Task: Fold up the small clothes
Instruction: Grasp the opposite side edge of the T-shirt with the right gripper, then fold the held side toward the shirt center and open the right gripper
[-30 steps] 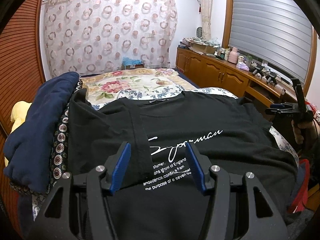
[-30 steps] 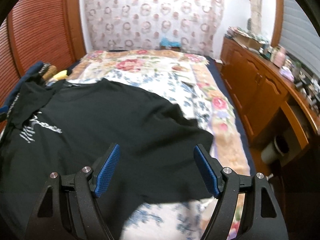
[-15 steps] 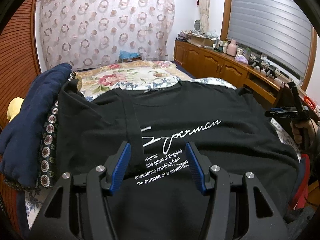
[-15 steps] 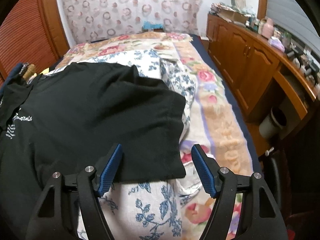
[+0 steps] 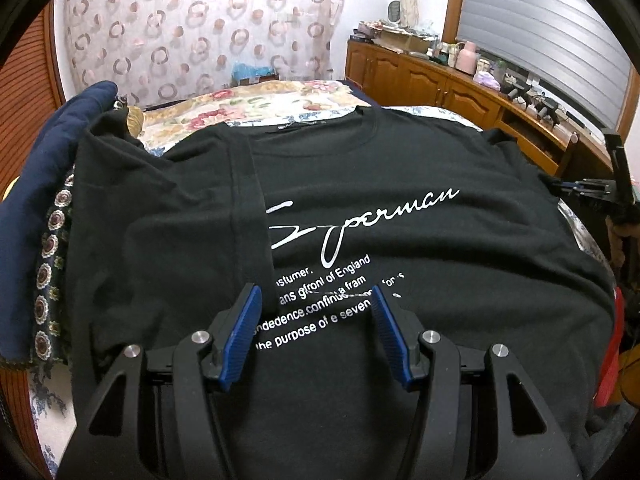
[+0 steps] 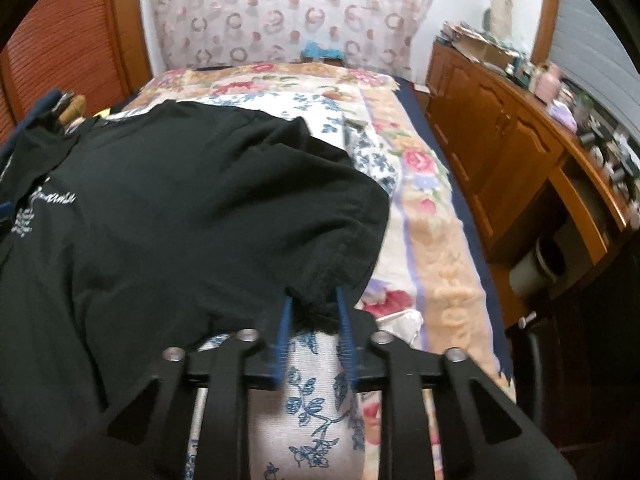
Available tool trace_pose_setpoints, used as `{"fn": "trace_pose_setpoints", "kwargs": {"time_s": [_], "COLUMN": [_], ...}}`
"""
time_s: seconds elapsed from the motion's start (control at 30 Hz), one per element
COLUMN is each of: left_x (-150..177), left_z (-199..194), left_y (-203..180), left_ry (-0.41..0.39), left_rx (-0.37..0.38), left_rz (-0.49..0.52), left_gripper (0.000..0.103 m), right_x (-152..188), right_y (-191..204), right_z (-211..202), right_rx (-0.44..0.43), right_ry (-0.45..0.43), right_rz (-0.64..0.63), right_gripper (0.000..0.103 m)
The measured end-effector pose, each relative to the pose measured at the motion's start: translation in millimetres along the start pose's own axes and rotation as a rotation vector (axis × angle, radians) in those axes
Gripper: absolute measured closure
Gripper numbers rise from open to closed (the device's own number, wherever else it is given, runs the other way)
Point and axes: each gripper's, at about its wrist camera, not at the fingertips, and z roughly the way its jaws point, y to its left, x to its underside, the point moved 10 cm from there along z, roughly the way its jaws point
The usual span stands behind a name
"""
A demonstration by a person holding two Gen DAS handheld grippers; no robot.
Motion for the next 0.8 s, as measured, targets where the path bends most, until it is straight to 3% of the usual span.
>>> {"fn": "trace_pose_setpoints", "kwargs": {"time_s": [0.23,0.47,0.63,0.8], "left_x": [-4.0,-15.0,-21.5,-26.1], "left_z": [-9.5,-26.6,-37.7,-46.1], "left_y": [-1.4,1.8,1.1,-0.2], "left_ry": [-0.029,-0.085,-0.113,-0.136], "left_rx": [0.005,-0.004,-0.007,-0.006], "left_rz": [-0.009,-0.019,-0.016,-0.015], "left_gripper": [0.047,0.047,0.047,0.047], "right_x": [-31.1,-63.7,-55.8,-26.4], "right_y": [18.0,82.4,133.8,171.8], "right_z": [-26.4,-53.8,-48.4,-23.1], "right_rx": [-0.024,-0.153,-0.248,-0.298], "right_ry": [-0.125,-0.214,-0.185,-0.092], "right_rz": [-0.015,-0.086,-0.149,-0.206], "right_gripper": [0.095,0.095,0.095,0.095]}}
